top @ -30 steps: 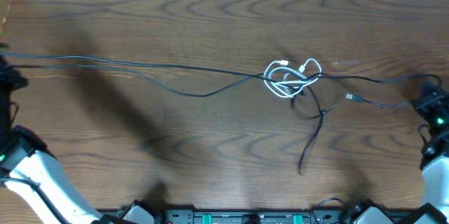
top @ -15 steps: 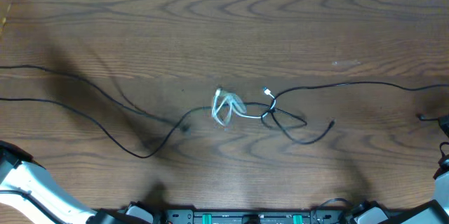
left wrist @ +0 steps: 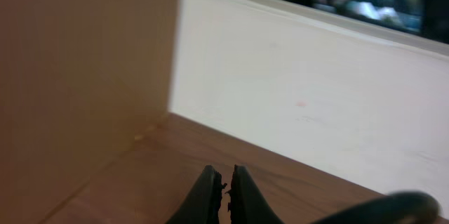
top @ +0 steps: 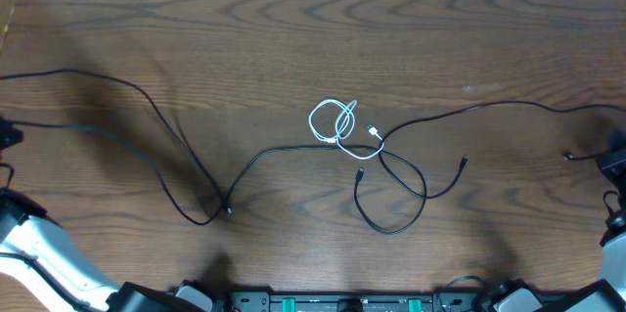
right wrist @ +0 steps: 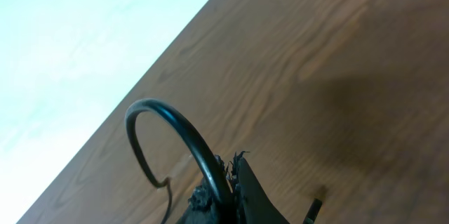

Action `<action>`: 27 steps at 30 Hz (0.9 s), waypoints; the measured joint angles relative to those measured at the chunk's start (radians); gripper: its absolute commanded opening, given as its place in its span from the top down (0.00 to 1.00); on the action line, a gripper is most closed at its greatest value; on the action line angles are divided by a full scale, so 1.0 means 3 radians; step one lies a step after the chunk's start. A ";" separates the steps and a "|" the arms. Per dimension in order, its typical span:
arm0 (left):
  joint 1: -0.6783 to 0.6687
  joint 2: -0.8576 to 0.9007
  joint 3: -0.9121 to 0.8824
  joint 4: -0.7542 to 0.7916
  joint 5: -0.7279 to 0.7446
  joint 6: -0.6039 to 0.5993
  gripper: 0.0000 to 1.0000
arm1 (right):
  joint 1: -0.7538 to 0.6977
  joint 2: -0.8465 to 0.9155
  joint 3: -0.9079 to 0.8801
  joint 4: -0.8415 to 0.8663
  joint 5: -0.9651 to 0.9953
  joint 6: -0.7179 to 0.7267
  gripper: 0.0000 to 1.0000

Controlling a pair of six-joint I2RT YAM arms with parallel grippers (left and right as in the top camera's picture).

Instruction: Untangle cables

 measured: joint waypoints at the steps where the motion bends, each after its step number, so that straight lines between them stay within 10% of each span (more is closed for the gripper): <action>1: -0.0043 0.0000 0.0000 0.0001 0.0052 0.0000 0.92 | 0.0029 0.0000 0.0000 0.0000 -0.0019 0.0000 0.98; 27: -0.1596 0.0136 0.0001 -0.0992 0.0415 0.0000 0.92 | 0.0607 0.0000 0.0000 -0.0098 -0.0259 -0.0001 0.99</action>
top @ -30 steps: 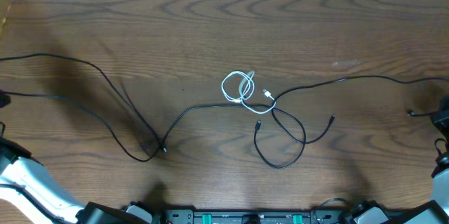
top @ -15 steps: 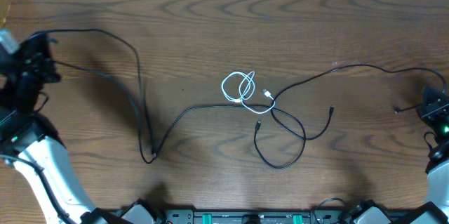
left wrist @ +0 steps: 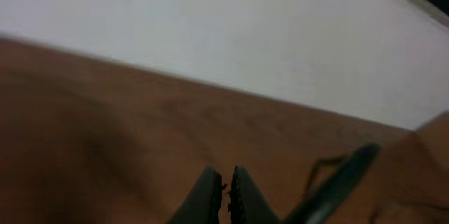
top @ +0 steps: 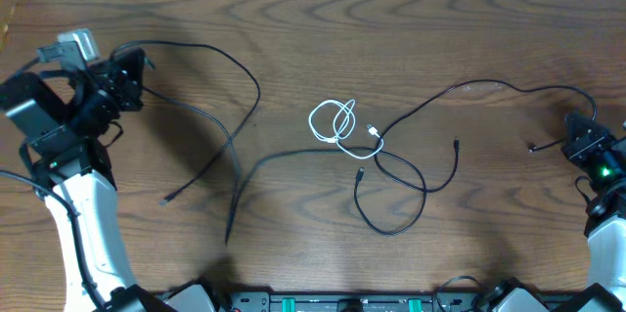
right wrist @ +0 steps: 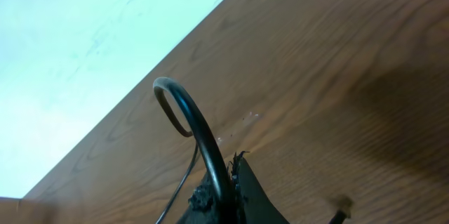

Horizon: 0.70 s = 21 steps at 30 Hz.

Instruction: Untangle cables

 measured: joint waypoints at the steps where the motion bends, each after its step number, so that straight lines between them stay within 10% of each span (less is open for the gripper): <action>1: -0.0028 0.0010 0.0000 -0.0084 -0.0001 0.0000 0.92 | 0.0000 0.0000 0.0000 0.0000 0.0000 0.0000 0.99; 12: -0.0301 0.0172 0.0000 -0.0647 -0.0188 0.0113 0.92 | 0.0000 0.0000 0.0000 -0.0039 -0.0005 -0.0001 0.99; 21: -0.0258 0.0184 0.0000 -0.0659 -0.1696 0.0161 0.86 | 0.0000 0.0000 0.0000 -0.0090 -0.0006 -0.0009 0.99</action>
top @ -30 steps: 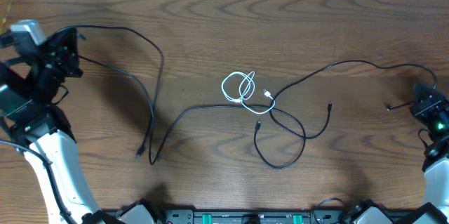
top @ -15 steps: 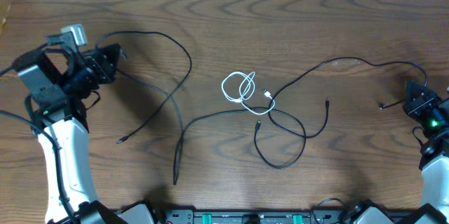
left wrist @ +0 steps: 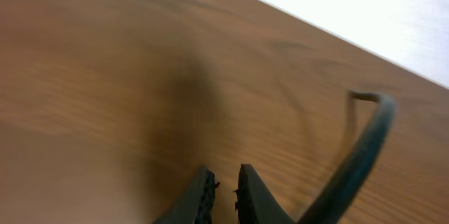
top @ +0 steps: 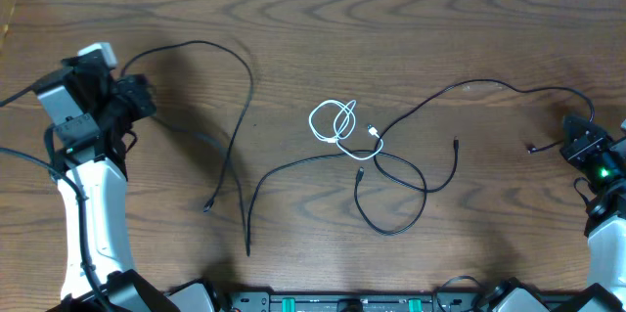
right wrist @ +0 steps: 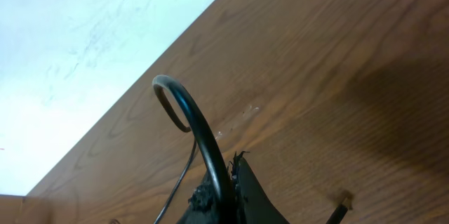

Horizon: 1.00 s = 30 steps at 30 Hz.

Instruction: Untangle cables

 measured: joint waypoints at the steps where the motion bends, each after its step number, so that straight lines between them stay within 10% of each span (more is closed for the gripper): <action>1: 0.0034 0.0000 0.0000 0.0000 -0.0168 0.0000 0.86 | 0.0000 0.0000 0.0000 0.0000 0.0000 0.0000 0.99; 24: 0.1605 0.0010 0.0000 0.0221 -0.1066 -0.0309 0.91 | 0.0000 0.0000 0.0000 -0.0009 0.0013 0.0000 0.99; 30: 0.1653 0.0029 0.0000 0.0211 -0.1049 -0.0416 0.20 | 0.0000 0.0000 0.0000 -0.0048 0.0013 0.0000 0.99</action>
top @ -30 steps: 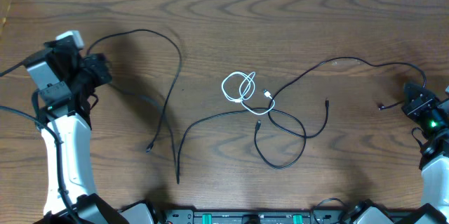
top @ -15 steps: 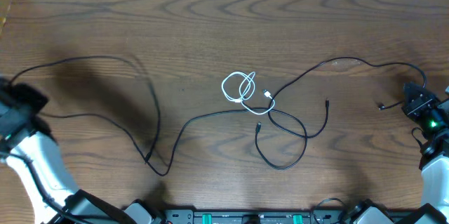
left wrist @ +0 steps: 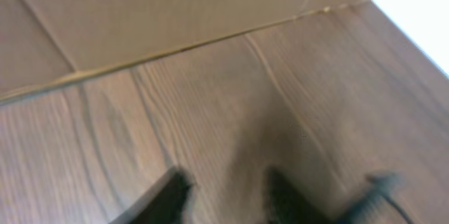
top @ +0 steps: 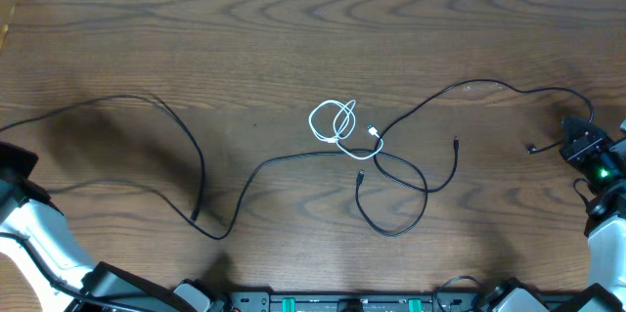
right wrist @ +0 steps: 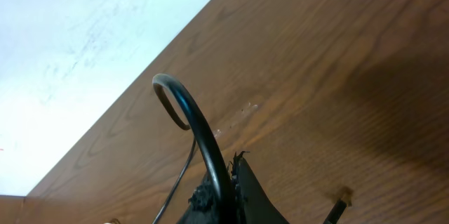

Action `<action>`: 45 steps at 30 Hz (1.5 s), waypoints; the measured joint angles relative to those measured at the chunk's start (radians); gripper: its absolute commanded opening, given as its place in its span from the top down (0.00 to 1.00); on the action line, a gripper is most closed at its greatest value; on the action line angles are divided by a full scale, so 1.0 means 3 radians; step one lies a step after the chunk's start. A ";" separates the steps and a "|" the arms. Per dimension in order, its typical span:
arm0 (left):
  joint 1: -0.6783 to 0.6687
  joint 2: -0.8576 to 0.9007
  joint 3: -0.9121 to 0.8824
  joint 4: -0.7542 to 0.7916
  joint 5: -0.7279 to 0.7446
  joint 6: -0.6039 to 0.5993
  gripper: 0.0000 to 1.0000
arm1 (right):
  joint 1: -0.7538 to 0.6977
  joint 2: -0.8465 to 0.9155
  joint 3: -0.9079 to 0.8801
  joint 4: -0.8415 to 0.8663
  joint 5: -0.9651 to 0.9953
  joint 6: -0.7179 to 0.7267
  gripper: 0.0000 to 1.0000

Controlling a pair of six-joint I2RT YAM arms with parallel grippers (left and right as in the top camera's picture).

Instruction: Untangle cables

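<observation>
A small white cable (top: 333,121) is coiled mid-table, crossed by black cables at a knot (top: 367,151). One long black cable (top: 201,190) runs from the knot leftwards in a low loop, then arcs to the left edge. My left gripper (top: 12,163) sits at that edge. In the left wrist view the left gripper (left wrist: 224,182) is open over bare wood, with a blurred cable (left wrist: 375,189) beside its right finger. My right gripper (top: 585,146) is shut on the other black cable (right wrist: 186,112), which arches from the jaws (right wrist: 228,182).
A tan cardboard wall (left wrist: 175,13) stands along the table's left side, close ahead of the left gripper. A loose black plug end (top: 457,142) lies right of the knot, and another (top: 533,148) near the right gripper. The table's far edge meets a white floor (right wrist: 84,34).
My left gripper has gone from the upper left of the table to the far left edge, and its jaws now stand wide apart. The black cable lies lower and flatter. The right arm is unchanged.
First both grippers were shut at the table's outer edges, cables stretched sideways. Then the left gripper was at the upper left with the black cable arching from it, and the right sat slightly inward. The left jaws then parted a little; now they are open.
</observation>
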 measured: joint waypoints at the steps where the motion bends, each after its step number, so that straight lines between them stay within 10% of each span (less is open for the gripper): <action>1: 0.0000 0.0000 0.0000 -0.0001 0.0019 -0.0005 0.12 | 0.0000 0.0000 0.0000 -0.0011 0.0000 0.0000 0.99; 15: 0.0000 0.0000 0.0000 -0.0067 0.0202 -0.0048 0.05 | 0.0000 0.0000 0.0000 -0.0064 0.0001 -0.0010 0.99; 27: -0.0075 0.0003 0.0000 -0.0005 0.1937 0.0141 0.04 | 0.0000 0.0000 0.0000 -0.0072 0.0000 -0.0011 0.99; 36: -0.0871 0.0003 0.0000 -0.0259 0.2752 0.0865 0.04 | 0.0000 0.0000 0.0000 -0.0089 0.0000 -0.0027 0.99; 45: -0.1848 0.0004 0.0000 -0.0893 0.2288 0.1675 0.04 | 0.0000 0.0000 0.0000 -0.0112 0.0001 -0.0036 0.99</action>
